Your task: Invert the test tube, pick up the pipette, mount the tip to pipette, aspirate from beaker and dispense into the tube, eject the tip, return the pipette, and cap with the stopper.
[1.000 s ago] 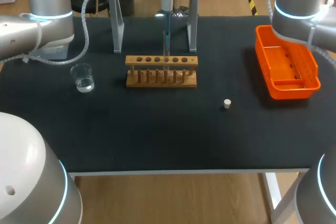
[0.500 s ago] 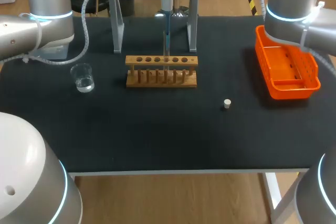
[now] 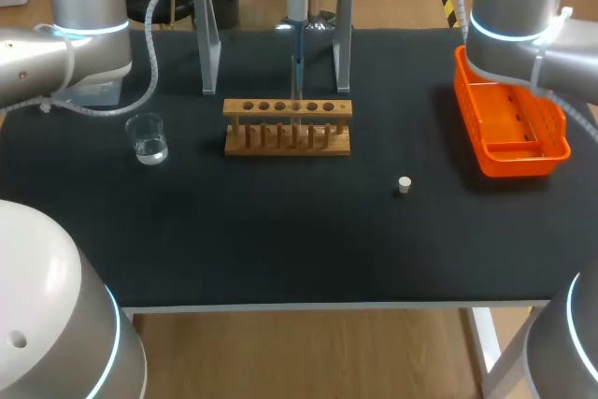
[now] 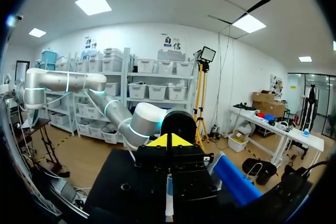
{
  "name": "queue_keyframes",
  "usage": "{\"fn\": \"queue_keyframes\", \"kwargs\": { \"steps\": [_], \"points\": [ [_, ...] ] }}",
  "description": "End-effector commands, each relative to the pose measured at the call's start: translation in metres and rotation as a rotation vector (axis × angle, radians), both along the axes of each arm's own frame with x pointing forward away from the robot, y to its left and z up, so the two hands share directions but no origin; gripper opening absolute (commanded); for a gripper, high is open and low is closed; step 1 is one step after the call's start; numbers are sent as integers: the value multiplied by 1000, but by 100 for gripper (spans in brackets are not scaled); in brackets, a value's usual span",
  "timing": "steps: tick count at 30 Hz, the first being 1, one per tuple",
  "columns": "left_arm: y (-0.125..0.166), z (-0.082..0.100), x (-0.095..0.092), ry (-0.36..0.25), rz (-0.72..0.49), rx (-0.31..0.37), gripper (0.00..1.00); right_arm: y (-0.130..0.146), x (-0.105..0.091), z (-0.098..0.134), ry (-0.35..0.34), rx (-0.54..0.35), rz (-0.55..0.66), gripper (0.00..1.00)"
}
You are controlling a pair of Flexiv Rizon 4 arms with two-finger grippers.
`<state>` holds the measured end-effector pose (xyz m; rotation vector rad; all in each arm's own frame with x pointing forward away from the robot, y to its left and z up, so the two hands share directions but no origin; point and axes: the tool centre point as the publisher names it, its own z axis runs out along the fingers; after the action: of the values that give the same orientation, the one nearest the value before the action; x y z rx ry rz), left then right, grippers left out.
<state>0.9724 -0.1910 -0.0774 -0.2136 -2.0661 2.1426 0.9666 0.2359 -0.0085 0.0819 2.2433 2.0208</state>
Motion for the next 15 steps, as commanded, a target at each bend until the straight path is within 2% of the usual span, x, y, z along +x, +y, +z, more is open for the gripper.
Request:
{"fn": "queue_keyframes", "kwargs": {
  "steps": [1, 15],
  "points": [
    [0, 2, 3, 0, -7, 0, 0, 1, -2, -6, 5, 0, 1, 0],
    [0, 2, 3, 0, -7, 0, 0, 0, 0, -17, 39, -4, -2, 0]
  ]
}}
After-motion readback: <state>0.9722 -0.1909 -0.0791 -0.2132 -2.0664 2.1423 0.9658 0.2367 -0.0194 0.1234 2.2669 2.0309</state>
